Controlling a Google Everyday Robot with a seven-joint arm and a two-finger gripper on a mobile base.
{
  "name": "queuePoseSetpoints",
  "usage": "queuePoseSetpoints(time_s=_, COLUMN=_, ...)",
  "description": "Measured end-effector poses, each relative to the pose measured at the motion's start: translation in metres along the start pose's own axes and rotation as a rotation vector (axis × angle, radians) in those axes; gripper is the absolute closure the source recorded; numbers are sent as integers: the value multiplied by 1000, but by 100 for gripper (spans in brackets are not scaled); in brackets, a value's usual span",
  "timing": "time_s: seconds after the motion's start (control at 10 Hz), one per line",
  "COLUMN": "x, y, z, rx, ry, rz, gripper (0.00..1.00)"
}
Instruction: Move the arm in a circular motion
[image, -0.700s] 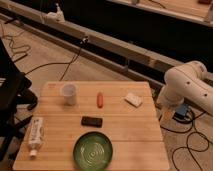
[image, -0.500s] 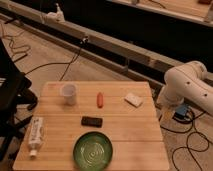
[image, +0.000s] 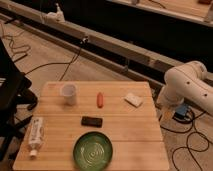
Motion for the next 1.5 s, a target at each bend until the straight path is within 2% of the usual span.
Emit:
queuePoseSetpoints(time_s=1.0, x=0, y=0, z=1, rx=-2, ry=-1, rz=0, gripper=35)
queuePoseSetpoints(time_s=1.1, x=0, y=0, z=1, rx=-1, ry=1, rz=-1, gripper=38)
queuePoseSetpoints(time_s=1.3, x=4, y=-13, z=-3, rx=29, ry=20, rz=-8, gripper=57)
queuePoseSetpoints(time_s=1.5, x=-9, y=-44, z=-6, rx=61, ry=-12, rz=-12, gripper=79)
